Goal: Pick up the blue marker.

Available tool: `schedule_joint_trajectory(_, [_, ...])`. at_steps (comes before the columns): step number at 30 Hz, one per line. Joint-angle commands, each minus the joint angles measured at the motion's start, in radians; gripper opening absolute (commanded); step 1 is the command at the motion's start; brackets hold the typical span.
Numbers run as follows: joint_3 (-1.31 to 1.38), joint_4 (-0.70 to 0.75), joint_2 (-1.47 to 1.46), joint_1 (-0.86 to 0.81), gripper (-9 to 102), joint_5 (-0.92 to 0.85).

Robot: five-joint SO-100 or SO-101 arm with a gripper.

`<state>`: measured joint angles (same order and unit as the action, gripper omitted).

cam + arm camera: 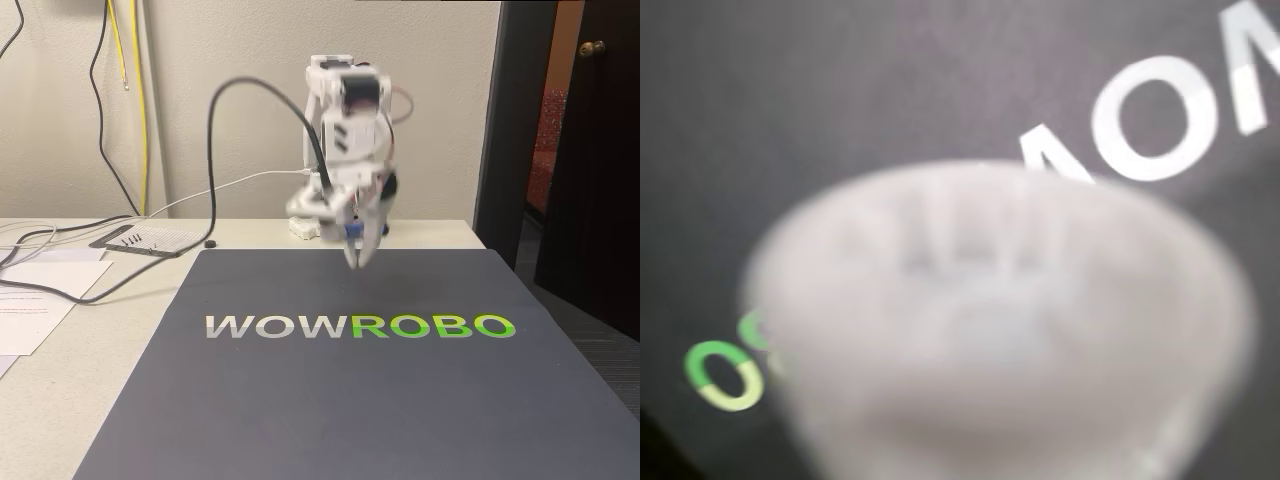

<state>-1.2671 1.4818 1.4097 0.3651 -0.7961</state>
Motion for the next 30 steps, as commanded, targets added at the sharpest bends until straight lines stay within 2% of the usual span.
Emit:
schedule_joint_trajectory(1, [0.199,0.155,0.057,0.003,0,0.086])
schedule_joint_trajectory(7, [0.463,0.391,0.046,0.005,0,0.241])
schedule_joint_trajectory(13, [0.555,0.563,0.097,-0.008,0,0.468])
schedule_joint_trajectory(17, [0.439,0.565,0.222,-0.015,0,0.623])
schedule_joint_trajectory(26, [0.109,0.561,0.491,-0.017,0,0.735])
schedule_joint_trajectory(30, [-0.12,0.459,0.686,0.0,0,0.77])
